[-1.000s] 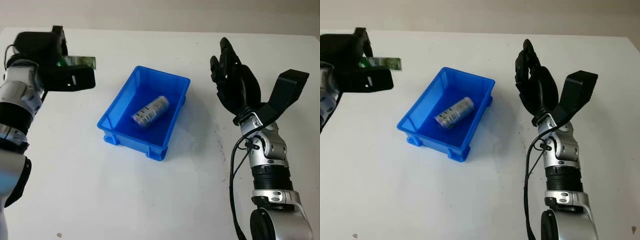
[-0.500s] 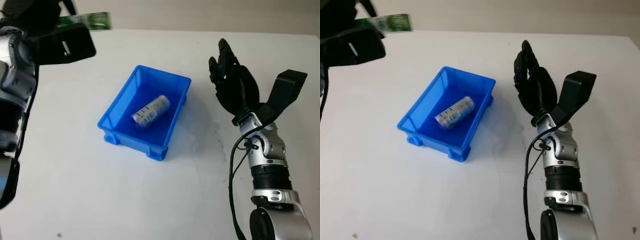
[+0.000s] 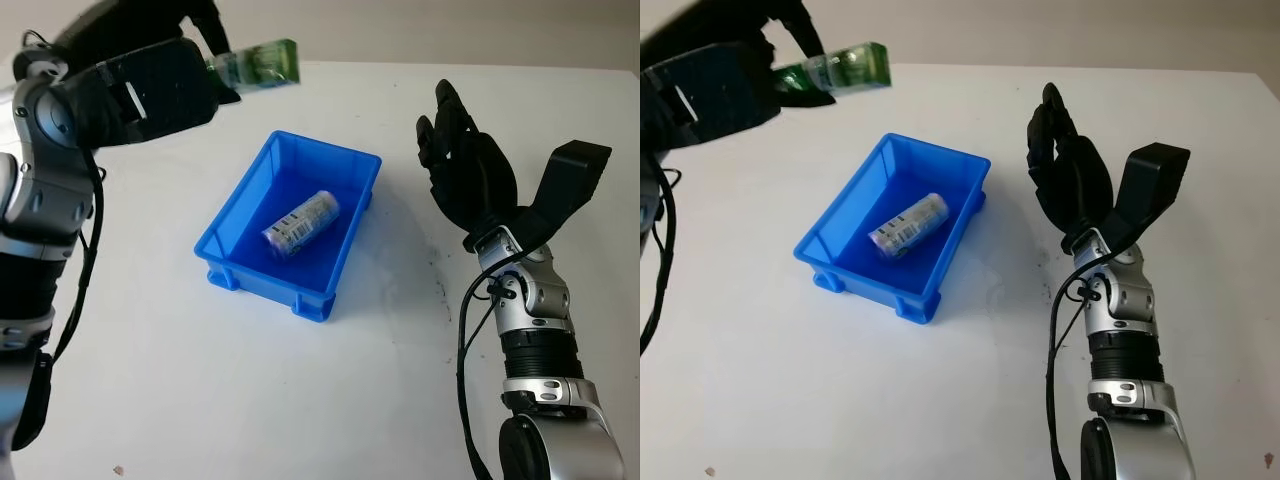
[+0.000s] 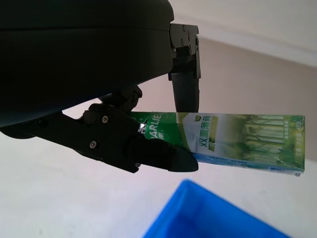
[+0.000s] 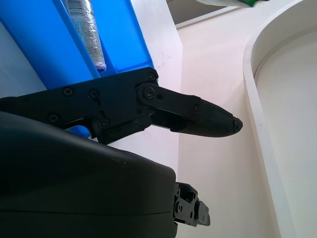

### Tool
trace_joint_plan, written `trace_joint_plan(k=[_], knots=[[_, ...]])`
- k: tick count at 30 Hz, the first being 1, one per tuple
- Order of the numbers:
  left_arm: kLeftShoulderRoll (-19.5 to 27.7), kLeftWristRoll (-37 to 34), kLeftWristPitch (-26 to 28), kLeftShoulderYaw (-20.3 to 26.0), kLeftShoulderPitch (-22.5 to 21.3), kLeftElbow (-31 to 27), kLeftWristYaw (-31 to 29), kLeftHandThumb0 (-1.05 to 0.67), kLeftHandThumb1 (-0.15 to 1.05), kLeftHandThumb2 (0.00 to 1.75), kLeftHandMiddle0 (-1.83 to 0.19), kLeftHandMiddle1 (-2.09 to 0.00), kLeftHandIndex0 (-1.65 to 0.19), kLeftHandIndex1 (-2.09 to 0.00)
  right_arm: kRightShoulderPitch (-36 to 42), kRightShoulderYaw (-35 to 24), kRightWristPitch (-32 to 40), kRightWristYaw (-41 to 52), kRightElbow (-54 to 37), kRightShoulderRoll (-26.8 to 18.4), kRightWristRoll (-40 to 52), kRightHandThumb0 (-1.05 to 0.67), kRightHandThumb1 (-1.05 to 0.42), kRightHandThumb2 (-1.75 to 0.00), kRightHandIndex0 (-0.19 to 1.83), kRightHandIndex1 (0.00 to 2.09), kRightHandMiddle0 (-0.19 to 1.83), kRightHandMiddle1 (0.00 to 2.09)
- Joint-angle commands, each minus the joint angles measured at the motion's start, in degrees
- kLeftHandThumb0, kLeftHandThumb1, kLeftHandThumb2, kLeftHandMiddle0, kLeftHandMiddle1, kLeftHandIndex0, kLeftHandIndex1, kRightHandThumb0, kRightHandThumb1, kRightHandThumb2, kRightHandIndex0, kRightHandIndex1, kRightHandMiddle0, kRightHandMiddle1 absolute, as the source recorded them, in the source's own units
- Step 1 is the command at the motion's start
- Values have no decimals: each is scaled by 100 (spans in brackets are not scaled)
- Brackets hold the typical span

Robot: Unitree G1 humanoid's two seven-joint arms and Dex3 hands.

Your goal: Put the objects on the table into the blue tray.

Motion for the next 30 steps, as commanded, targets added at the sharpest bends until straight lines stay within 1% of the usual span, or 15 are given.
trace_joint_plan(k=[1,3,4,8,9,10,11,13,18,20,24,27,28,29,30], knots=[[-56,-46,-25,-63,86,-143,-138,-37,105,31,-97,-209,-60,-209,-43,-19,-87,24,5,36,24,-64,-105,-63,-19,0,-19,0],[-98,-31,67,-147,179,-219,-294,-37,105,32,-82,-209,-43,-209,-36,-31,-79,10,-6,53,42,-64,-105,-64,-19,0,-19,0],[-121,5,142,-208,218,-262,-367,-38,105,32,-79,-209,-42,-209,-29,-32,-71,4,-19,56,44,-64,-105,-64,-19,0,-19,0],[-265,202,189,-479,364,-226,-428,-36,105,29,-81,-209,-45,-209,20,-24,-65,2,-83,54,34,-64,-105,-64,-19,0,-19,0],[-310,247,211,-550,380,-194,-463,-35,105,29,-82,-209,-31,-209,31,-23,-64,6,-98,52,35,-64,-105,-64,-19,0,-19,0],[-354,270,188,-600,408,-162,-471,-34,105,29,-83,-209,-29,-209,39,-24,-56,7,-111,51,40,-64,-105,-64,-19,0,-19,0],[-382,300,78,-654,443,-120,-436,-34,105,29,-86,-209,-32,-209,47,-26,-48,10,-122,49,45,-64,-105,-64,-19,0,-19,0],[-412,400,-191,-758,518,-46,-331,-34,105,29,-97,-209,-46,-209,63,-28,-44,3,-144,50,46,-64,-105,-64,-19,0,-19,0],[-606,617,-240,-943,572,29,-372,-35,105,27,-105,-209,-52,-209,87,-37,-57,17,-153,71,73,-63,-105,-64,-19,0,-19,0],[-658,654,-355,-1003,577,110,-377,-36,105,27,-112,-209,-62,-209,106,-35,-44,-5,-183,88,79,-64,-105,-64,-19,0,-19,0],[-751,697,-531,-1041,592,229,-360,-38,105,27,-122,-209,-72,-209,121,-38,-115,-2,-158,111,64,-64,-105,-63,-19,0,-19,0],[-834,808,-471,-1094,562,262,-417,-39,105,26,-124,-209,-75,-209,124,-34,-138,3,-133,107,45,-64,-105,-64,-19,0,-19,0],[-858,898,-411,-1131,546,259,-421,-41,105,24,-121,-209,-71,-209,126,-35,-151,4,-126,109,45,-64,-105,-64,-19,0,-19,0],[-859,988,-431,-1178,518,269,-414,-46,105,21,-113,-209,-55,-209,130,-39,-149,-8,-133,118,51,-63,-105,-64,-19,0,-19,0],[-855,997,-483,-1191,484,287,-450,-53,105,20,-99,-209,-34,-209,134,-42,-146,-17,-140,123,55,-63,-105,-64,-19,0,-19,0]])
